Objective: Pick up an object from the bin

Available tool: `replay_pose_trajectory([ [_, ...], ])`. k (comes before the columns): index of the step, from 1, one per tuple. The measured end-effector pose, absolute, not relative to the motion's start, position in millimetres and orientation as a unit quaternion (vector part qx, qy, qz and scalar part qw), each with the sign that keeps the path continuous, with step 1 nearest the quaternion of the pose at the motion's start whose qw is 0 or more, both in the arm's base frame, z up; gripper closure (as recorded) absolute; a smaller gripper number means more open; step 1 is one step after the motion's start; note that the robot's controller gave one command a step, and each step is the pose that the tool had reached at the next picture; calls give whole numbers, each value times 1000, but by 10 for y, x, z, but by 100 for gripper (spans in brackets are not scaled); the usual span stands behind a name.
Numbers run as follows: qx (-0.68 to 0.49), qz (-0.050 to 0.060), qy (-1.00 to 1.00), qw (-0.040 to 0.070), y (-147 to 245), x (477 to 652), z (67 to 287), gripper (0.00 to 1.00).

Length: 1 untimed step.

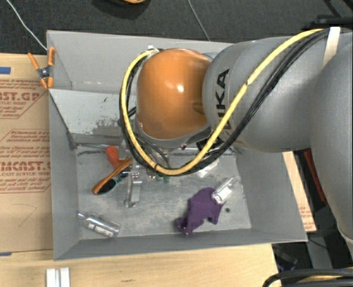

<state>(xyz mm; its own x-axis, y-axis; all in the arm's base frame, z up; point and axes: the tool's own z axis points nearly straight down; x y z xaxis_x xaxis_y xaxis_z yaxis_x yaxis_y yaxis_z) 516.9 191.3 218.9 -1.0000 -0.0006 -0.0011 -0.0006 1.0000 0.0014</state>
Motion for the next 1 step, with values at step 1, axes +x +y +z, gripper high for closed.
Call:
replay_pose_trajectory([
  [1, -130, 1, 992, 0, 1773, 5617, 987, 0],
])
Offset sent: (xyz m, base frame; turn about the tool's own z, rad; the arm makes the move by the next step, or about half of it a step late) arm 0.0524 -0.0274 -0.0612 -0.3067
